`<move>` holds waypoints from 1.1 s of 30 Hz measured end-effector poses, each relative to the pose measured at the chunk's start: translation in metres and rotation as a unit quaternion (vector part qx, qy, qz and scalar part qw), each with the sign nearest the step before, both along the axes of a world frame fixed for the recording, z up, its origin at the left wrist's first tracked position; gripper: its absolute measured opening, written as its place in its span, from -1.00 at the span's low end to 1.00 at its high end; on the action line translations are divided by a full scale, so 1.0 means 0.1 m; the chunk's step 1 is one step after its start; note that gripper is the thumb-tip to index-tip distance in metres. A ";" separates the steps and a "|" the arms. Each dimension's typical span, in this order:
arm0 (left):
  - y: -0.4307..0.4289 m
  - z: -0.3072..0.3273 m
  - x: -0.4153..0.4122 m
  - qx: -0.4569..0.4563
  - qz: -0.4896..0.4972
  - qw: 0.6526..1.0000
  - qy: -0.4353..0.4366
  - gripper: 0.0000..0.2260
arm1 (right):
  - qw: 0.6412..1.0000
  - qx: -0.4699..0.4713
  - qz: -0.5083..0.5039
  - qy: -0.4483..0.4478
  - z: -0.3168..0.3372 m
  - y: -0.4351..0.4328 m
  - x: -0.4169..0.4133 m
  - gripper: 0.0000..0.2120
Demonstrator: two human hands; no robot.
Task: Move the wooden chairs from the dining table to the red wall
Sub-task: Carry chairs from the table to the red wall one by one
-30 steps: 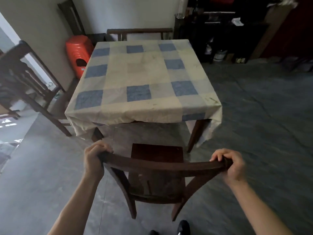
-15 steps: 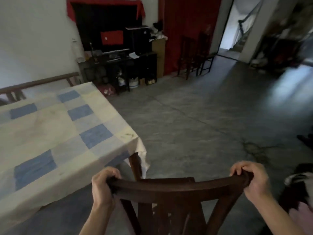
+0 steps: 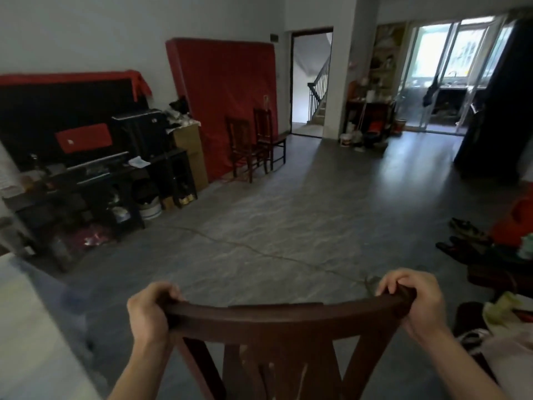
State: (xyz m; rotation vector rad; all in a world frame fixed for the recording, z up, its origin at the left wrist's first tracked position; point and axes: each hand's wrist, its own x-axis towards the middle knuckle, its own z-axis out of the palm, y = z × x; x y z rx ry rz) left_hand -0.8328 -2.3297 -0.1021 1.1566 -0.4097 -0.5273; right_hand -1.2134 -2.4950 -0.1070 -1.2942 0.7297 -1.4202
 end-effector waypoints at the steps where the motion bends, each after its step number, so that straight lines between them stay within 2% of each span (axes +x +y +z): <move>1: -0.26 0.02 0.08 -0.002 -0.001 1.000 -0.005 -0.86 | 1.000 -0.002 -0.003 0.004 0.02 -0.23 0.07 -0.72; 5: -1.41 0.01 0.53 -0.008 -0.019 1.000 -0.020 -0.85 | 1.000 -0.003 -0.022 0.011 0.04 -1.27 0.45 -0.72; 13: -3.87 0.18 1.61 0.000 -0.049 0.999 0.019 -0.82 | 0.998 0.002 -0.062 0.031 0.31 -3.42 1.53 -0.72; 22: -6.57 0.27 2.65 0.004 -0.078 0.997 0.020 -0.81 | 0.996 0.008 -0.092 0.004 0.30 -5.92 2.58 -0.72; 28: -8.54 0.34 3.37 0.008 -0.060 0.998 0.026 -0.80 | 0.995 0.021 -0.093 -0.018 0.23 -7.92 3.36 -0.72; 33: -9.96 0.48 4.09 0.021 -0.038 0.999 -0.013 -0.80 | 0.996 0.010 -0.091 -0.005 0.41 -9.39 4.11 -0.73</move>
